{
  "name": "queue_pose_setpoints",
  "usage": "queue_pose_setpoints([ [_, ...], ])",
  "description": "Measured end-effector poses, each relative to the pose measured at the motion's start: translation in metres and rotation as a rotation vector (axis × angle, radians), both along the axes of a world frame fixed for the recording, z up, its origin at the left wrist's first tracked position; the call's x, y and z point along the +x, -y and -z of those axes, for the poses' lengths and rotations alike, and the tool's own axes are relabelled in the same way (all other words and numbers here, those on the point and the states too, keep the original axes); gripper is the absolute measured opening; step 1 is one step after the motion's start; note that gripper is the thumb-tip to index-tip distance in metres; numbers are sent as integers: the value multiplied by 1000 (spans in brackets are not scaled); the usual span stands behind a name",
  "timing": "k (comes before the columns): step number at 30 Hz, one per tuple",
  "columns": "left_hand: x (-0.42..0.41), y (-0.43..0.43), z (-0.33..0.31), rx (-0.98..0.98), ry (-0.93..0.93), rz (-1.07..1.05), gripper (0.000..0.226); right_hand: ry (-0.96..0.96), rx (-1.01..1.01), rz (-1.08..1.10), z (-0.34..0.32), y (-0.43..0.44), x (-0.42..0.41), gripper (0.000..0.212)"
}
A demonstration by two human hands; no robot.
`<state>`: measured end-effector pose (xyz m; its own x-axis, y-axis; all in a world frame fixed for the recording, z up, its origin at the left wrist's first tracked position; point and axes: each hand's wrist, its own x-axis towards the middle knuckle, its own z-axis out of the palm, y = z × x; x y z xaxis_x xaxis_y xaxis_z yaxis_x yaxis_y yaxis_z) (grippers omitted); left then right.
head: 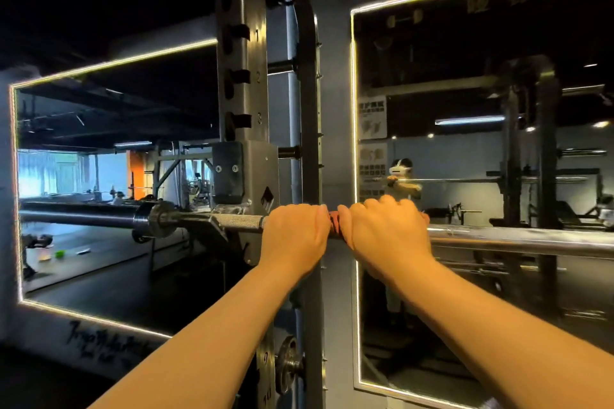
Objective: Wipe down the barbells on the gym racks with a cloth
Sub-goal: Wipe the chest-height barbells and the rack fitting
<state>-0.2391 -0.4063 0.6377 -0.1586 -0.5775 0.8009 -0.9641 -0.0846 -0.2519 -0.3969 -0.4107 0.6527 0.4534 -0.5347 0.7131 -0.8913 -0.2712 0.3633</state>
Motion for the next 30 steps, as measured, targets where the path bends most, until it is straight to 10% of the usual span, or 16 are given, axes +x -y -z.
queue_pose_setpoints([
  [4, 0, 2, 3, -108, 41, 21, 33, 49, -247, -52, 29, 1, -9, 52],
  [13, 3, 5, 7, -154, 19, 82, 28, -98, 264, 98, -23, -9, 8, 16],
  [21, 4, -4, 5, -100, 46, 96, 27, 81, -291, 39, 46, 1, -2, 37],
  [30, 31, -7, -13, 161, 159, 149, 25, -45, 424, 114, -29, -8, 11, 22],
])
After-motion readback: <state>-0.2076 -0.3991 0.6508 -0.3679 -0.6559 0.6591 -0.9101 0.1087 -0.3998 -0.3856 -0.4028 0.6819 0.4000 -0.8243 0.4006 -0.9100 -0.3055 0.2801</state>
